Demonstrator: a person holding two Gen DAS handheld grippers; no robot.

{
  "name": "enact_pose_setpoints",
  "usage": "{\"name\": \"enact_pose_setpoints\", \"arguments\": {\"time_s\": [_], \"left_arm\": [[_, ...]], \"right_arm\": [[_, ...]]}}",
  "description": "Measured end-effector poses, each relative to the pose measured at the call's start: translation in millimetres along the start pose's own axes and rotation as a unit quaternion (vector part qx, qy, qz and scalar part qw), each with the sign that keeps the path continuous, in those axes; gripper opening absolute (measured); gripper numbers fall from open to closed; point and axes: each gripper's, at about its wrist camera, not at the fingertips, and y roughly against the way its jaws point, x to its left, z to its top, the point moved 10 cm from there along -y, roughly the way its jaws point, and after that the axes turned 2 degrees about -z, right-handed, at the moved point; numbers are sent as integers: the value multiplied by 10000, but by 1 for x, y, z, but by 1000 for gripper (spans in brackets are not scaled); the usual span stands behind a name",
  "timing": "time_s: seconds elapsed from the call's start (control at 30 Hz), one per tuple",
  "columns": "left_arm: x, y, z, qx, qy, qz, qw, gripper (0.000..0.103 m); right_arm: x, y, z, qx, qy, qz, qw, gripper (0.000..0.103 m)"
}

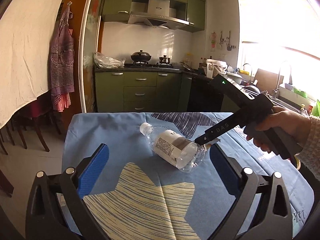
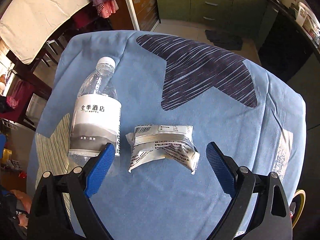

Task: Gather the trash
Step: 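Reach the right gripper to the white snack wrapper and grasp it, then carry the white wrapper over the bin and release it with the right gripper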

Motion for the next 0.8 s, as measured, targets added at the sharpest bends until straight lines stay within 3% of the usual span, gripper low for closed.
{"name": "enact_pose_setpoints", "arguments": {"time_s": [0.23,0.3,0.67,0.8], "left_arm": [[-4,-2,-2,78,-63,-13,9999,96],[-5,-2,-2,77,-89,-7,9999,96],[-6,-5,-5,171,-148,-5,9997,96],[-6,-5,-5,171,-181,18,9997,96]], "right_arm": [[1,-19,-3,295,-42,133,9995,90],[0,-22,-4,333,-67,148,9993,81],[-8,-17,-12,255,-254,214,9991,67],[-17,-10,-18,197,-409,294,9985,49]]}}
